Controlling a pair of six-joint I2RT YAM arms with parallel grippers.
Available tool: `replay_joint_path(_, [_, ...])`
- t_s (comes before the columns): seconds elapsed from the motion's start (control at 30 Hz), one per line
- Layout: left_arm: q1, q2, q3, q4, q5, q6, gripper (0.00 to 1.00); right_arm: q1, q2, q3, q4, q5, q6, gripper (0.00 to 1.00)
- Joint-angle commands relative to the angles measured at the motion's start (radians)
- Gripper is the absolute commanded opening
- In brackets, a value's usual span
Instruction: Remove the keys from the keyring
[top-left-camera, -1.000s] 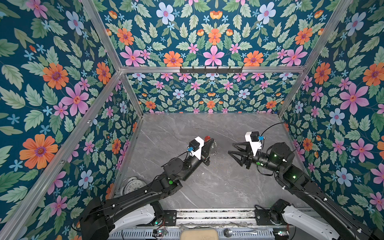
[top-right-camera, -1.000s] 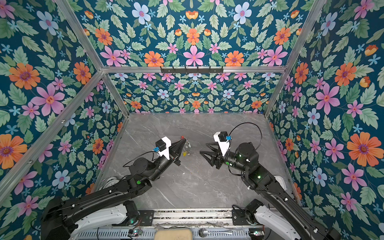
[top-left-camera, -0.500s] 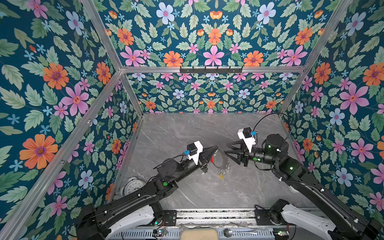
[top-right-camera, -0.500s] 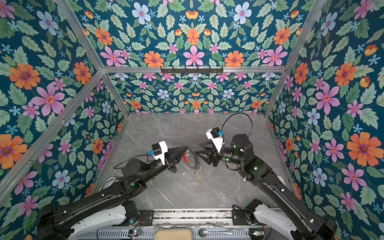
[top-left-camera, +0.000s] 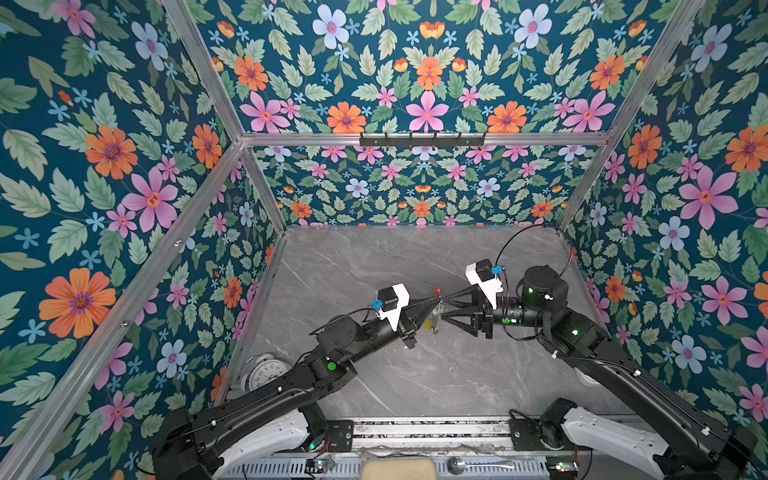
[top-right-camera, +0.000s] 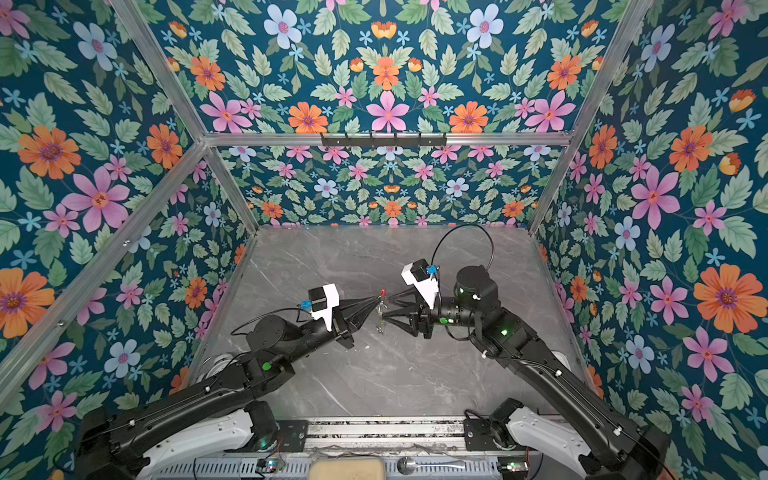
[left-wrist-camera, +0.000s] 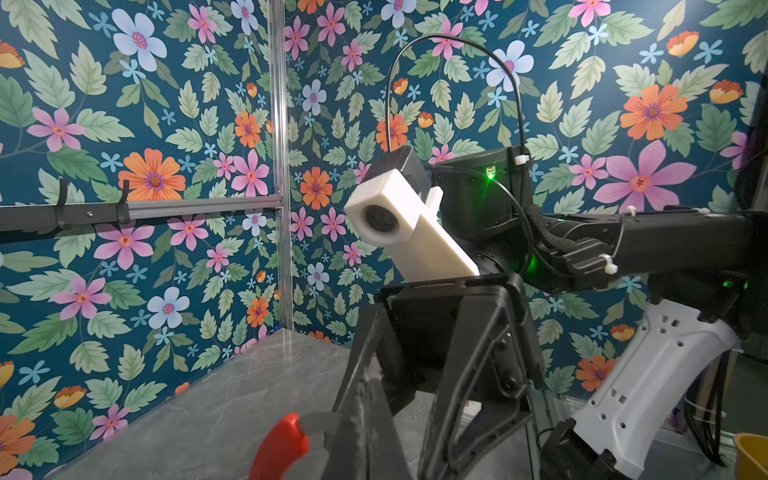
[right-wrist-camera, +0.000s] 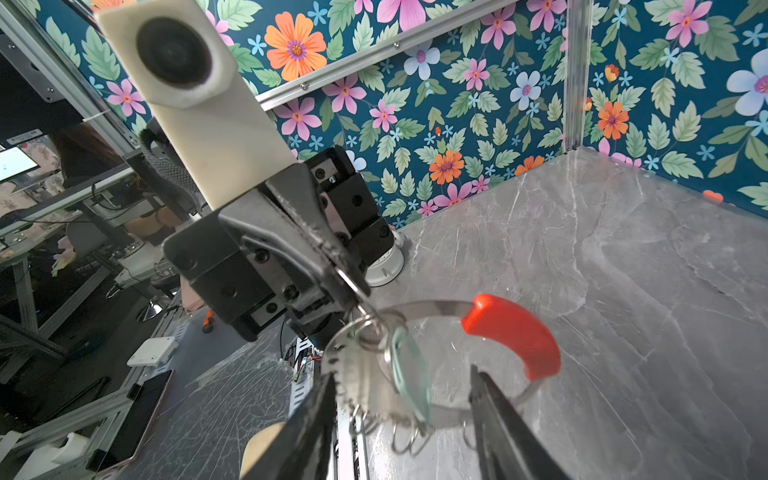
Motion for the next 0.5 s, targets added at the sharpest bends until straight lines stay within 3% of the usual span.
replay_joint_path(0.0, [0.003,0.002,0.003,0.032,0.021,-0.016,0.0,0.005,0.011,0.011,0.026,-0.022,-0.017,0.44])
replay_joint_path(0.27, [0.008,0.008,0.003,0.038,0.021,-0.024,0.0,0.017,0.031,0.018,0.029,-0.033,-0.019,0.2])
replay_joint_path(0.47, [0.011,0.008,-0.003,0.052,0.024,-0.03,0.0,0.025,0.045,0.015,0.033,-0.034,-0.014,0.19])
